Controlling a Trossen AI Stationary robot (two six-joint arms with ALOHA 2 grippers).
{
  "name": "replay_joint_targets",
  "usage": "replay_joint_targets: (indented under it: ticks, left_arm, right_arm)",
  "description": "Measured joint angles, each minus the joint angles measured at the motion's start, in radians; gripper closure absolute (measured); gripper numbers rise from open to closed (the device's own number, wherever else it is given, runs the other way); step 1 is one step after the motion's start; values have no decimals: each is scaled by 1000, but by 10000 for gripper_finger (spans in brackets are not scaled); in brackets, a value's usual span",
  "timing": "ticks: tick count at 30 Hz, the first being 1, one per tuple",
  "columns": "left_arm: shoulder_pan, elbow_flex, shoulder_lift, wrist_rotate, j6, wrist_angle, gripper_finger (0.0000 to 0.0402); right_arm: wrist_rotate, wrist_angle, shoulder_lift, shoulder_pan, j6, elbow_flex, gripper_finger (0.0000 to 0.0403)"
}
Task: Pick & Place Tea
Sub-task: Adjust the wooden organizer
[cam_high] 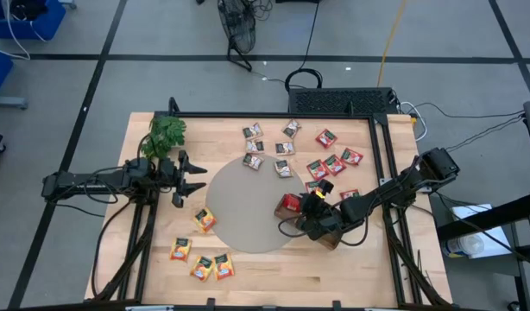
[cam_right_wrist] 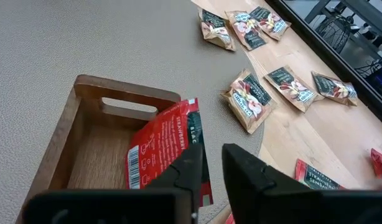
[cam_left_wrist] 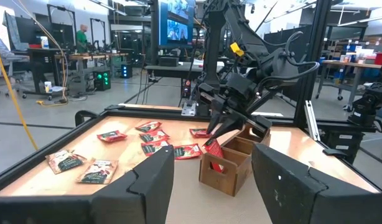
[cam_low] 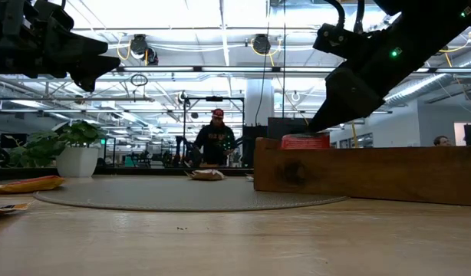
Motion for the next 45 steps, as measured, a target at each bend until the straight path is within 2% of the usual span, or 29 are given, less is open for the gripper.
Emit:
replay_joint_targets:
  ticks: [6, 8, 10, 12, 14, 16, 21, 28, 33, 38, 41, 45]
  left_arm:
    - [0, 0, 0, 0, 0, 0, 188]
    - [0, 0, 0, 0, 0, 0, 188]
    - [0, 0, 0, 0, 0, 0, 188]
    - [0, 0, 0, 0, 0, 0, 188]
    - [0, 0, 0, 0, 0, 0, 188]
    - [0, 0, 0, 0, 0, 0, 188]
    - [0, 0, 0, 0, 0, 0, 188]
    - [0, 0, 0, 0, 0, 0, 188]
    - [0, 0, 0, 0, 0, 0, 188]
    - [0, 0, 0, 0, 0, 0, 188]
    - [0, 0, 0, 0, 0, 0, 188]
    - [0, 0, 0, 0, 0, 0, 188]
  right_arm:
    - [-2, 15, -19, 2, -30, -1, 302]
    - [-38, 72, -48, 9, -77, -2, 293]
    - [-117, 142, -89, 30, -151, -2, 290]
    - [-240, 237, -129, 52, -204, -1, 291]
    - [-380, 318, -152, 79, -214, 0, 299]
    - [-447, 351, -151, 120, -207, 2, 314]
    - [-448, 155, -52, 221, -10, 44, 391]
    - [-447, 53, 80, 357, 334, 60, 402]
    - [-386, -43, 104, 425, 542, 61, 403]
    - [-392, -190, 105, 462, 710, 60, 403]
    - [-392, -202, 103, 470, 696, 62, 403]
    - [-392, -197, 99, 457, 539, 124, 403]
